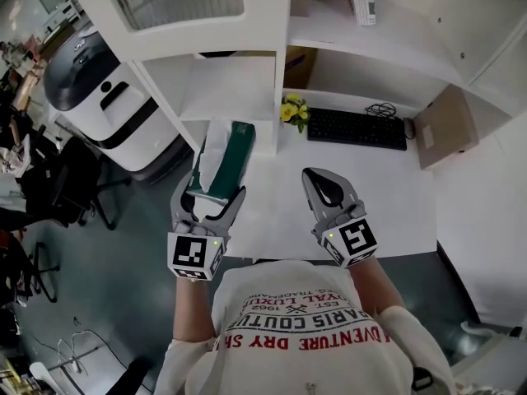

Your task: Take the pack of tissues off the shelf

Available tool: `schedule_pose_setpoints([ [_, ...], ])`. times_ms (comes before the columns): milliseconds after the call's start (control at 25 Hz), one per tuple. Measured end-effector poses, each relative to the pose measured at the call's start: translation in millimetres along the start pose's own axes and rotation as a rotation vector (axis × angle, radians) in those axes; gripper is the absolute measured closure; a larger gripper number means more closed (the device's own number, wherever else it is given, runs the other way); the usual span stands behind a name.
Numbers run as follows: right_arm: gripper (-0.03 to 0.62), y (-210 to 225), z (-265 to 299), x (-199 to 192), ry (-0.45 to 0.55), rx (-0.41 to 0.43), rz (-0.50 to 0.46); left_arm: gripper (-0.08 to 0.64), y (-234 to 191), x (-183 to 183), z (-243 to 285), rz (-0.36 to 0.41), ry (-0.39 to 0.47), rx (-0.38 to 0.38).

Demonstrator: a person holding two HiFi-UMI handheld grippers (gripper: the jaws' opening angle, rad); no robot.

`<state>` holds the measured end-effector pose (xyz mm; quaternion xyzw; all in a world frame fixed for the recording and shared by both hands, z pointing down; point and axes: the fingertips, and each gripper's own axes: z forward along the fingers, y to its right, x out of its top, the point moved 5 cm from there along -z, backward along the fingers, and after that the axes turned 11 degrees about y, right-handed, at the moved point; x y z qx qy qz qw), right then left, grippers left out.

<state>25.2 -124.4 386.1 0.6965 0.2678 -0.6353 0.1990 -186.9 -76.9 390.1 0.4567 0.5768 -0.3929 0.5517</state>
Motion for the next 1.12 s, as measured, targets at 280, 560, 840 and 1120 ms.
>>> schedule_pose_setpoints([
  [280,0.592,2,12,4,0.009,-0.009,-0.013,0.135,-2,-2,4,0.010,-0.022,-0.011],
  [560,0.592,4,16,0,-0.011,-0.011,-0.015,0.133,-3,-5,10,0.013,-0.038,-0.008],
  [840,0.592,3,24,-2,-0.018,0.000,-0.019,0.133,-7,-6,15,0.003,-0.045,0.005],
  [1120,0.592,2,26,-1,-0.014,-0.001,-0.024,0.133,-10,-3,16,0.005,-0.031,0.015],
])
